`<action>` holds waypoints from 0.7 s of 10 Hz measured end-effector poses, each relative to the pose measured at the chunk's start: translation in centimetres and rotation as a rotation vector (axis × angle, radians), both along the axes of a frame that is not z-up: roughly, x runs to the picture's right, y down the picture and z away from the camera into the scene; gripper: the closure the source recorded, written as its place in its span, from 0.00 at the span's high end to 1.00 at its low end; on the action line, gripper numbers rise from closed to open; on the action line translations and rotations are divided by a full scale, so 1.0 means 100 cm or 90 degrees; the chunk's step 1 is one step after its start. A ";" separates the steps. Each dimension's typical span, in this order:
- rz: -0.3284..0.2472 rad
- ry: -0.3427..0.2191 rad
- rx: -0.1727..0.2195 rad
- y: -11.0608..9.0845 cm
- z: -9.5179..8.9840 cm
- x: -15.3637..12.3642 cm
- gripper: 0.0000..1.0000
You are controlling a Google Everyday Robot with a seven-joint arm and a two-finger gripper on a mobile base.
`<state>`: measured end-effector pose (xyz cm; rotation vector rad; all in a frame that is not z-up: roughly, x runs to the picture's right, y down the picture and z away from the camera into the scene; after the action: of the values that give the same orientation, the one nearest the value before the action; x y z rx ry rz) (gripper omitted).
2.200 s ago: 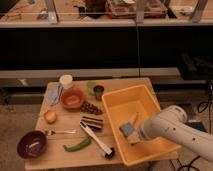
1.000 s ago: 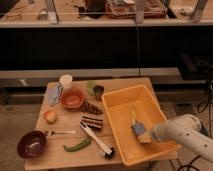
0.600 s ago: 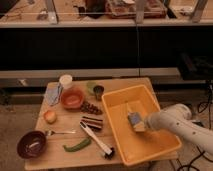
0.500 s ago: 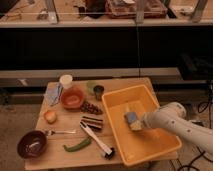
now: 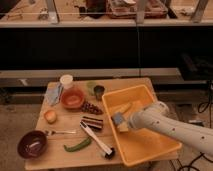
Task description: Wipe tray with sponge
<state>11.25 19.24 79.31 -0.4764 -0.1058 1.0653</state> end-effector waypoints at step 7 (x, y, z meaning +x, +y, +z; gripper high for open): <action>0.011 0.070 -0.044 0.044 -0.034 0.095 0.00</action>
<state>20.78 23.61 75.87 -0.4792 0.0251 1.1124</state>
